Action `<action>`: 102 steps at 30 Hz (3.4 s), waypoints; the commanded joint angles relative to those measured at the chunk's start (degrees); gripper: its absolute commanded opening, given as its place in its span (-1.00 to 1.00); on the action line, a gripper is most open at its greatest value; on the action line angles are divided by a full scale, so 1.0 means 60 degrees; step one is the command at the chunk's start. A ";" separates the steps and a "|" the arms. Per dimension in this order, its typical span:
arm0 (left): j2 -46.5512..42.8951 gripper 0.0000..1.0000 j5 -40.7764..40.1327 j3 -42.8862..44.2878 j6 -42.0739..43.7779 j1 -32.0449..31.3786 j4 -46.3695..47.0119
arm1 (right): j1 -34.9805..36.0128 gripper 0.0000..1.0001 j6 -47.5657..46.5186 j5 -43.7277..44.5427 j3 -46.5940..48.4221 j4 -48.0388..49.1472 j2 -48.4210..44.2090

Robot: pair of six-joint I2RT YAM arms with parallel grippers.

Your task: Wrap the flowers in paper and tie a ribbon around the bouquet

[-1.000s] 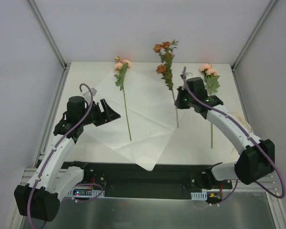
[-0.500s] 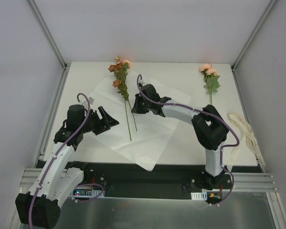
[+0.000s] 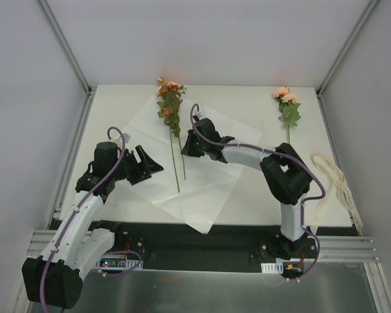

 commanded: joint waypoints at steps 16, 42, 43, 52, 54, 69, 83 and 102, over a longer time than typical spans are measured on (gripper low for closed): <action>0.0127 0.40 0.0233 0.0000 0.0127 0.0049 0.0369 | 0.0166 -0.99 -0.0104 0.0166 0.0087 -0.0192 0.0511; 0.0360 0.42 0.0583 0.0234 0.0683 0.0049 0.0471 | -0.2027 0.02 -0.3690 0.0972 0.0410 -0.4978 -0.2211; 0.0463 0.43 0.0715 0.0264 0.0770 0.0049 0.0500 | -0.2539 0.03 -0.4156 0.0870 0.0264 -0.5228 -0.2503; 0.1460 0.43 0.2181 0.0425 0.1108 0.0020 0.0955 | -0.7668 0.34 -0.5538 0.0842 -0.0661 -0.6798 -0.2654; 0.1417 0.43 0.2166 0.0469 0.1108 0.0020 0.0955 | -0.8431 0.33 -0.5713 0.0288 -0.0588 -0.6637 -0.2215; 0.0684 0.43 0.0644 0.1947 0.2133 0.0034 -0.0261 | -0.8902 -0.88 -0.6461 0.1395 -0.0470 -0.6168 -0.0967; 0.0101 0.41 -0.1873 0.2579 0.1493 0.0107 -0.0993 | -0.2768 -0.99 -0.4519 0.1111 0.1506 -0.5950 -0.4281; 0.0154 0.48 -0.1527 0.1435 0.0316 0.0137 -0.0950 | 0.1279 -0.99 -0.3692 0.3081 0.2708 -0.1437 -0.0983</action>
